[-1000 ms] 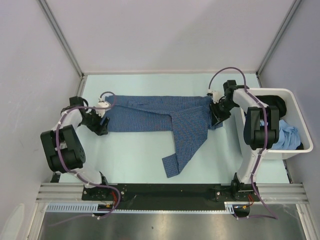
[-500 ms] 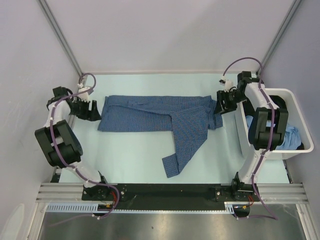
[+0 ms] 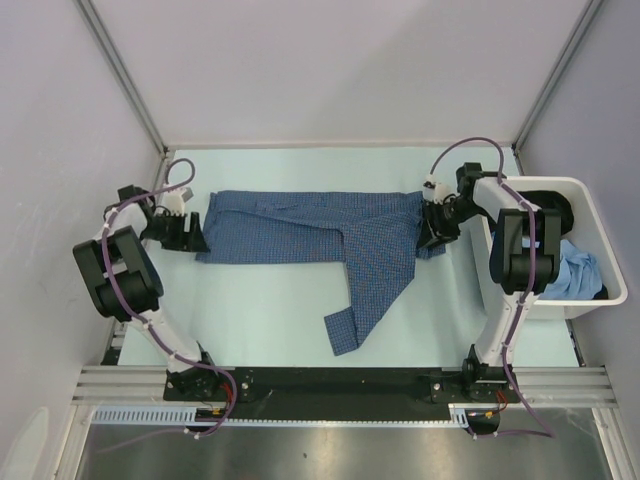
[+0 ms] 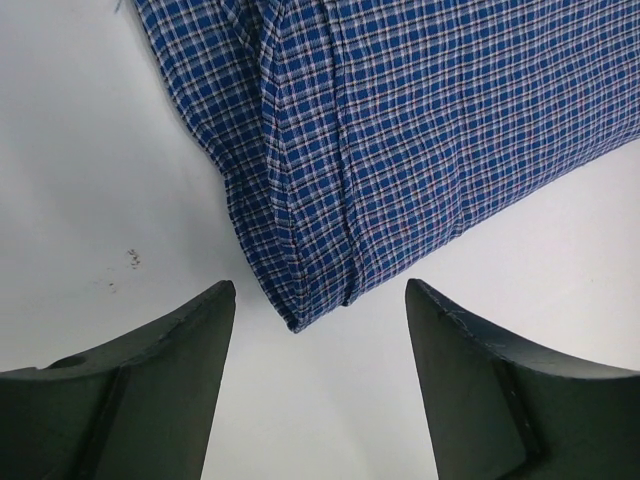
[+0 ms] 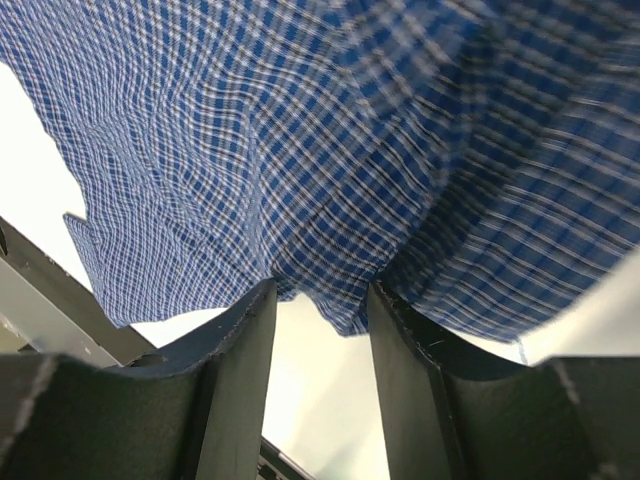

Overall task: Fold and stack the long sleeve shirts
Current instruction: Fold the shirt

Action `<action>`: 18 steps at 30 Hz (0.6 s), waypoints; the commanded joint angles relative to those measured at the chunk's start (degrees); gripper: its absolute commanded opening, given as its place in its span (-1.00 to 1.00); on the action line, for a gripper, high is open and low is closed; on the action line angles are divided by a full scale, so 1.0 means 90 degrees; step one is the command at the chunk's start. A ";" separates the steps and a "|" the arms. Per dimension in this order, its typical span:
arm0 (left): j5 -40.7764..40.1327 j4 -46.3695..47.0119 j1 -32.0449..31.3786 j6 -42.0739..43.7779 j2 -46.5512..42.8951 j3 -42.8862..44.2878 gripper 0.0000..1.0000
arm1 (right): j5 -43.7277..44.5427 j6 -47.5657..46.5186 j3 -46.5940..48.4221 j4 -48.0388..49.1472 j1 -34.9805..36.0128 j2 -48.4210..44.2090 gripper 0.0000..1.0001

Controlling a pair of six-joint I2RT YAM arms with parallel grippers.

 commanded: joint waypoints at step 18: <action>0.0564 -0.0176 0.0035 -0.0087 0.0358 0.0046 -0.33 | -0.0149 -0.0009 -0.0130 -0.0057 0.0091 0.0295 -0.69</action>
